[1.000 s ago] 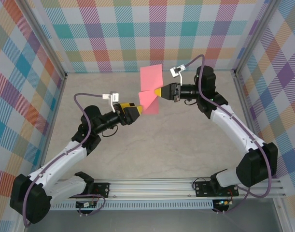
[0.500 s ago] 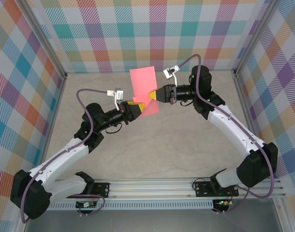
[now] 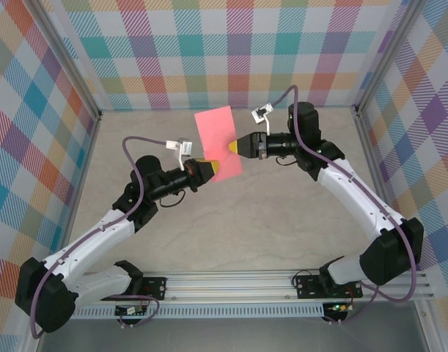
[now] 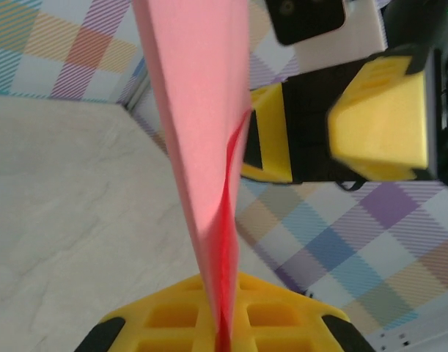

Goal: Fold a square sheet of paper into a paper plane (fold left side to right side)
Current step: Turn over the paper at the center of the table.

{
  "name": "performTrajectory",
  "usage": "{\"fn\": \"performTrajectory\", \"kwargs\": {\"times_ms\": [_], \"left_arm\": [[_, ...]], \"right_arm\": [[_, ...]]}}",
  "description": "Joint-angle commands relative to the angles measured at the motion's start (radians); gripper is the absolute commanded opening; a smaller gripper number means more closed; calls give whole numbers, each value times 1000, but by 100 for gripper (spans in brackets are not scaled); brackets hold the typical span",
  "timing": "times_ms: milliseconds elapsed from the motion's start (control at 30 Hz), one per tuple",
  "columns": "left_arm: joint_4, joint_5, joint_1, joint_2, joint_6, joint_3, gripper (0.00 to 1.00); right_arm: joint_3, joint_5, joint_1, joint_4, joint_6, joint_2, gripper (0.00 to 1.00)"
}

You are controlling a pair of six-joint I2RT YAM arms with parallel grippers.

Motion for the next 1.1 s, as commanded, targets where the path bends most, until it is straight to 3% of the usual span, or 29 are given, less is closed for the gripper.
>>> {"fn": "performTrajectory", "kwargs": {"times_ms": [0, 133, 200, 300, 467, 600, 767, 1067], "left_arm": [[-218, -101, -35, -27, 136, 53, 6], [-401, -246, -76, -17, 197, 77, 2], [-513, -374, -118, -5, 231, 101, 1], [-672, -599, -184, 25, 227, 137, 0], [-879, -993, -304, 123, 130, 219, 0], [-1077, -1209, -395, 272, -36, 338, 0], [-1298, -1309, -459, 496, -223, 507, 0], [-1477, -1203, -494, 828, -470, 711, 0]], "right_arm": [[40, 255, -15, -245, -152, -60, 56], [35, 641, -23, -447, -209, -101, 70], [3, 816, -31, -503, -206, -133, 82], [-74, 960, -41, -526, -194, -196, 100], [-195, 1087, -46, -509, -164, -293, 100], [-235, 1128, -46, -513, -151, -323, 100], [-246, 1181, -46, -548, -133, -337, 100], [-303, 1230, -45, -544, -145, -403, 100]]}}
